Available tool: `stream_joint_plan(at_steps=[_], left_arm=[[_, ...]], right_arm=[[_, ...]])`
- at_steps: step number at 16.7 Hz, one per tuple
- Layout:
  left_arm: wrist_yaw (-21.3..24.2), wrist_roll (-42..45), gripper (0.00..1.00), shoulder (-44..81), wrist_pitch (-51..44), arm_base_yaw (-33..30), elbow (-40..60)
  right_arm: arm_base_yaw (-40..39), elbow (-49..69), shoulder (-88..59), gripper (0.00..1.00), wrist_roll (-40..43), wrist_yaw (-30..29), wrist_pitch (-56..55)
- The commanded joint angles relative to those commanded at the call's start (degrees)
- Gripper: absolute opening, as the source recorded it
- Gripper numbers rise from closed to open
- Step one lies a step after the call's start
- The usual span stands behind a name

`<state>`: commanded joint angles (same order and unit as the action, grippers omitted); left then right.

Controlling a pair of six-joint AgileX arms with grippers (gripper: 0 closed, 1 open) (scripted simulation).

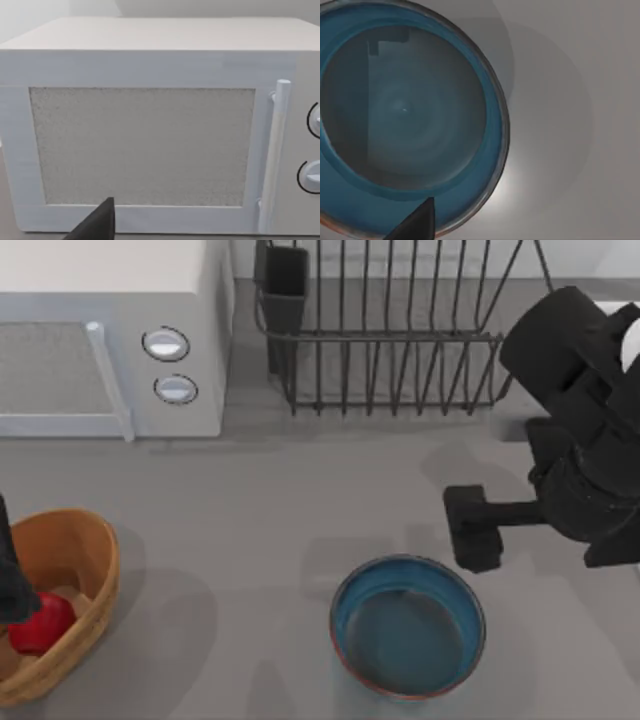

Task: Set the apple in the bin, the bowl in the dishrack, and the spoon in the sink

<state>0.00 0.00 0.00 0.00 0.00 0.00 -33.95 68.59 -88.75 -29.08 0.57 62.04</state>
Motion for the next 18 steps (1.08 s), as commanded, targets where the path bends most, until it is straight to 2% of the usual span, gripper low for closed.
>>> stream_joint_plan(at_steps=[4, 11, 14, 18], left_arm=[[0.0, 0.0, 1.00, 0.0, 0.0, 0.0, 0.0], [0.0, 0.0, 1.00, 0.0, 0.0, 0.0, 0.0], [0.0, 0.0, 1.00, 0.0, 0.0, 0.0, 0.0], [0.0, 0.0, 1.00, 0.0, 0.0, 0.0, 0.0]], right_arm=[[-3.5, 7.8, -8.8, 1.00, -3.0, -0.5, 6.0], [-3.7, 8.4, -9.7, 1.00, -3.2, -0.5, 6.4], [-3.8, 5.3, -10.9, 1.00, -3.2, -0.6, 2.4], [-3.9, -1.9, -14.4, 1.00, -3.4, -0.6, -8.9]])
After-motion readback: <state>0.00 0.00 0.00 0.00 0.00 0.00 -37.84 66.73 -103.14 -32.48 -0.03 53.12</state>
